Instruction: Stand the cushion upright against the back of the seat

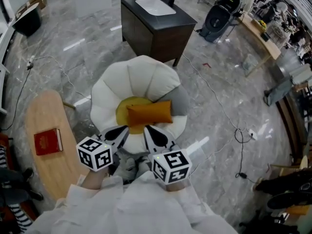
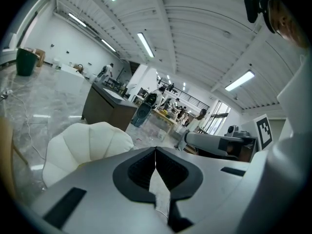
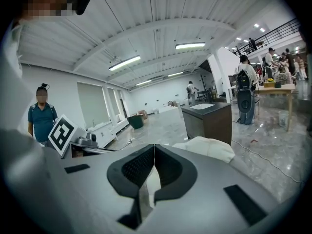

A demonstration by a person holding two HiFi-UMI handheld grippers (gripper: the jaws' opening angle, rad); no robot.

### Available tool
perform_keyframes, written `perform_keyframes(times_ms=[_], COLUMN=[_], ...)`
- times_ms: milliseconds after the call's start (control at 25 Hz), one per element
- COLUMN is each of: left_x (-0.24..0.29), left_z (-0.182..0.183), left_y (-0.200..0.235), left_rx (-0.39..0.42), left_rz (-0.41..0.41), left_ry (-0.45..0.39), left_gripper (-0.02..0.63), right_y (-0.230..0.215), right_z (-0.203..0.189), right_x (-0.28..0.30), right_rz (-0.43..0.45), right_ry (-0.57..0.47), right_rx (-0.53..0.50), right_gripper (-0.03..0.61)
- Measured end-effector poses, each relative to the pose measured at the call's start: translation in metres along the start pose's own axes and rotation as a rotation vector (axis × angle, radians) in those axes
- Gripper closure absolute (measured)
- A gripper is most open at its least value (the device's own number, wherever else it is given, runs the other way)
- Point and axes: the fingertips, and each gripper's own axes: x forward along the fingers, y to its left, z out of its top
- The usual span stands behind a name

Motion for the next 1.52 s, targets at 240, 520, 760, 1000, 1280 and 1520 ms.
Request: perform_keyframes(times_ms=[240, 520, 760, 1000, 1280, 1520], left_x=[0.008, 0.025, 0.037, 0.046, 0.062, 0.081], left_z=[0.002, 0.003, 0.002, 0.001, -0.023, -0.055], left_y=[0.000, 0.011, 0.025, 0.044, 0.070, 0.118], left_rx=[-0.024, -0.020, -0.008, -0.020, -0.045, -0.033], left_rz=[0.012, 0.027, 0.044, 0.078, 0.115, 0.160], left_ry=[-0.010, 0.021, 0.021, -0.004, 0.014, 0.007], left_gripper=[0.606, 0.607, 0.607, 0.606, 0.606, 0.607], right_y=[-0.009, -0.017, -0.028, -0.044, -0.061, -0.069], right_z=[-0.002, -0.015, -0.026, -0.034, -0.058, -0.104], right_x=[0.007, 0.025, 0.044, 0.064, 0.084, 0.120], right_rz=[0.027, 0.039, 0.052, 0.067, 0.091, 0.139], right_ry=[0.039, 0.097, 0.127, 0.143, 0.178, 0.206], right_rx=[-0.001, 0.026, 0.050, 0.078, 0.078, 0.099], right_gripper=[0.566, 0.566, 0.566, 0.566, 0.566, 0.566])
